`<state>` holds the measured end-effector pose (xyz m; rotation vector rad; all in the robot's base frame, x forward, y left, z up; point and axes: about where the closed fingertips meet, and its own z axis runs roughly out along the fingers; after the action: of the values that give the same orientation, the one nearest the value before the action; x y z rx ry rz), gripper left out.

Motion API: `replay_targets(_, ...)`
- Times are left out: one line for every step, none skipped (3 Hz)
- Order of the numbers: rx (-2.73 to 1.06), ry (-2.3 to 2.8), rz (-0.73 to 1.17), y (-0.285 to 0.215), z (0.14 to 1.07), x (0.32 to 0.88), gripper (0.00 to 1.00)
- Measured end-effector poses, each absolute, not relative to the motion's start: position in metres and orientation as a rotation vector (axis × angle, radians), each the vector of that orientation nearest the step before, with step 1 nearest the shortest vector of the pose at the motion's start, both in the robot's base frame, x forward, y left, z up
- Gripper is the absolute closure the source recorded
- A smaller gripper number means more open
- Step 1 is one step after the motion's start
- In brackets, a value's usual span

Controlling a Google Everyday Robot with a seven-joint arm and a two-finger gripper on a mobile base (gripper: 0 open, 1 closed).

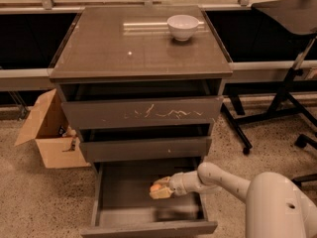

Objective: Place orange into bottom drawer

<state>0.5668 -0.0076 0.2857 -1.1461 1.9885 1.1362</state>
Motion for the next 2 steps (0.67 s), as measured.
replay_targets(-1.109,1.982,1.177,-0.0132,0.2688,0.5743,0.39)
replay_targets(-1.078,1.979,1.193,-0.0204,0.2605,0.5782,0.16)
